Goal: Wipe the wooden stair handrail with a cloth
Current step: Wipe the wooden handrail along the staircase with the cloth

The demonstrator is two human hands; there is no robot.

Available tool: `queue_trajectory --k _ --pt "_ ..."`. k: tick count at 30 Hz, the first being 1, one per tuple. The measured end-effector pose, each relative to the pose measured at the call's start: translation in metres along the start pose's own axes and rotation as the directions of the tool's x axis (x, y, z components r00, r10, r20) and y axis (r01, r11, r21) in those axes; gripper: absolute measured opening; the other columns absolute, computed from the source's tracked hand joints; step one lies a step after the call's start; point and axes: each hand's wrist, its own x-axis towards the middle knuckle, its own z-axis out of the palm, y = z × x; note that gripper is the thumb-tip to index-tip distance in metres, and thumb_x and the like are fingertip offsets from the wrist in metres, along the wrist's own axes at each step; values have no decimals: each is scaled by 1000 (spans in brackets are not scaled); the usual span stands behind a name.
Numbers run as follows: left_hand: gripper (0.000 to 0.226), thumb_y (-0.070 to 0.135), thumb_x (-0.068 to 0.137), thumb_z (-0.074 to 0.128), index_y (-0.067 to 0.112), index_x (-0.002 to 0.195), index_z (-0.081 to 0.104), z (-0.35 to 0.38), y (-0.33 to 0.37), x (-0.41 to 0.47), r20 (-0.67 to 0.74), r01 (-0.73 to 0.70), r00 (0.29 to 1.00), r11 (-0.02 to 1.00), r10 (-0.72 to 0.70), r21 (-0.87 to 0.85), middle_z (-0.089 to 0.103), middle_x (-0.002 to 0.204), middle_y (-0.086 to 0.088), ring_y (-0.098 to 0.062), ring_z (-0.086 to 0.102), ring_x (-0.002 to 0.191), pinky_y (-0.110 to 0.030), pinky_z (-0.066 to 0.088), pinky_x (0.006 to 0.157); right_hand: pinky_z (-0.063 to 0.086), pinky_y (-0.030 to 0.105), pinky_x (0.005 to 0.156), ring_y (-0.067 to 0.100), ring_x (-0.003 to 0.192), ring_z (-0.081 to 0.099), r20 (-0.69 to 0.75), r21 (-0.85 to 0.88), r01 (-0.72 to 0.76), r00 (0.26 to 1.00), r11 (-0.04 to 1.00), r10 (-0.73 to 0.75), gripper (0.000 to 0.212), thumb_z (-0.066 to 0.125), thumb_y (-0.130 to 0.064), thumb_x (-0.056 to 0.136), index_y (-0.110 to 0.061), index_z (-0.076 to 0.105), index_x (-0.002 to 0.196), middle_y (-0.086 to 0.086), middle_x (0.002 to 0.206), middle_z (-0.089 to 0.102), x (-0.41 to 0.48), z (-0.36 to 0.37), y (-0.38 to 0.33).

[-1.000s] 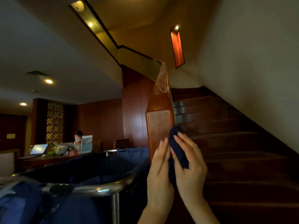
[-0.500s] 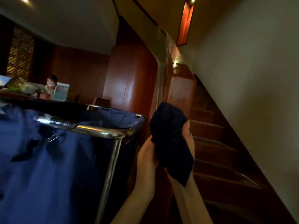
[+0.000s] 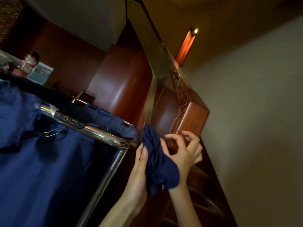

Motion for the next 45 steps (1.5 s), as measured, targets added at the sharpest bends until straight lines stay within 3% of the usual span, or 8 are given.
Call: queue_trajectory --k 6,12,20,25,30,35,40,45 --pt "43 44 83 54 41 126 52 15 5 22 -157 -359 910 918 385 170 60 129 16 1 53 123 -12 40 96 23 39 99 24 126 38 -42 -111 36 998 993 -41 56 43 -57 90 -20 54 131 6 141 42 50 6 21" --pt "43 29 95 55 37 136 44 24 15 79 133 -530 826 674 548 515 47 132 14 14 41 124 1 27 97 26 42 108 27 137 37 -182 -177 42 981 983 -75 50 31 -36 101 -13 46 143 7 148 42 76 20 27" --pt "47 32 100 50 40 145 39 84 17 133 470 -609 793 507 387 609 39 151 10 -2 37 137 -20 30 110 27 36 111 29 138 37 -201 -137 109 970 985 -135 49 34 -31 101 -7 47 142 10 148 41 76 22 32" --pt "43 44 98 47 47 141 43 34 -14 91 515 -712 701 442 494 545 39 148 21 5 36 136 -13 29 110 24 33 110 34 137 37 -204 -124 112 970 986 -135 50 34 -28 98 -3 49 139 15 146 43 75 20 29" --pt "40 34 100 50 46 137 44 40 -10 105 441 -615 789 541 428 574 46 144 16 7 40 132 -11 32 107 17 22 113 36 138 35 -195 -109 116 971 987 -135 48 35 -24 100 1 50 138 18 145 43 74 19 27" --pt "42 33 100 50 40 141 46 85 18 136 485 -636 771 497 412 589 41 148 16 6 38 131 -13 30 102 11 7 110 37 137 36 -204 -90 146 966 985 -162 40 43 -10 99 1 50 137 19 145 43 75 21 30" --pt "42 31 97 56 38 138 52 30 -9 108 533 -672 737 532 415 516 48 144 15 6 40 133 -9 29 106 10 3 108 38 137 36 -204 -61 151 966 987 -160 39 42 -8 100 0 50 138 19 145 42 76 21 33" --pt "40 24 98 57 28 138 54 15 -15 111 493 -587 801 606 339 537 58 136 6 -5 50 129 -30 35 113 11 7 110 38 137 36 -212 -59 155 963 986 -164 38 46 -4 100 0 51 137 19 144 43 77 19 32"
